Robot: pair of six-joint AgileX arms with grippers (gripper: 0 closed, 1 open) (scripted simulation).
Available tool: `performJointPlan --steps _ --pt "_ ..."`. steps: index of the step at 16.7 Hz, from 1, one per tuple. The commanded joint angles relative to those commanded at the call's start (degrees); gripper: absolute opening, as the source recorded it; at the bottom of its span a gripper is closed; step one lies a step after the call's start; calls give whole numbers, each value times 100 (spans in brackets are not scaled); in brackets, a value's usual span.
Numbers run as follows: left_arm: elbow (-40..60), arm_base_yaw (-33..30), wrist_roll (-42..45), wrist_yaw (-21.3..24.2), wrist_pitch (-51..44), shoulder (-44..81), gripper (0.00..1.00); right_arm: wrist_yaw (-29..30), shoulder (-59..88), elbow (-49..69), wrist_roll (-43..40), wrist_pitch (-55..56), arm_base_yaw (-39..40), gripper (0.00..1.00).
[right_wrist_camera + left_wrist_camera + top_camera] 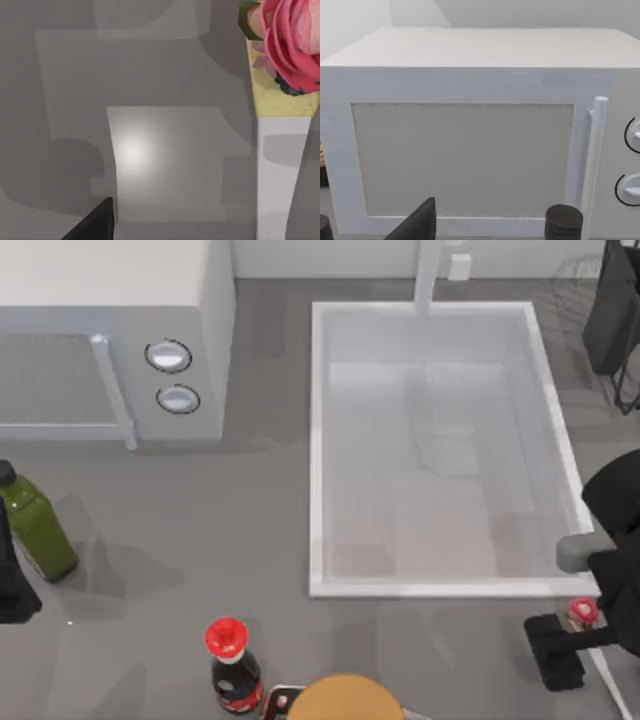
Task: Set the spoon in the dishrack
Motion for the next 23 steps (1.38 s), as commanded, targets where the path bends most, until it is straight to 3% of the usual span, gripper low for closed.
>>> performJointPlan --steps 6,19,23 --pt "0 0 0 0 0 0 100 0 155 -165 8 262 6 100" --pt "0 0 0 0 0 0 100 0 155 -165 8 262 6 2" --pt "0 0 0 0 0 0 100 0 155 -165 8 262 6 0"
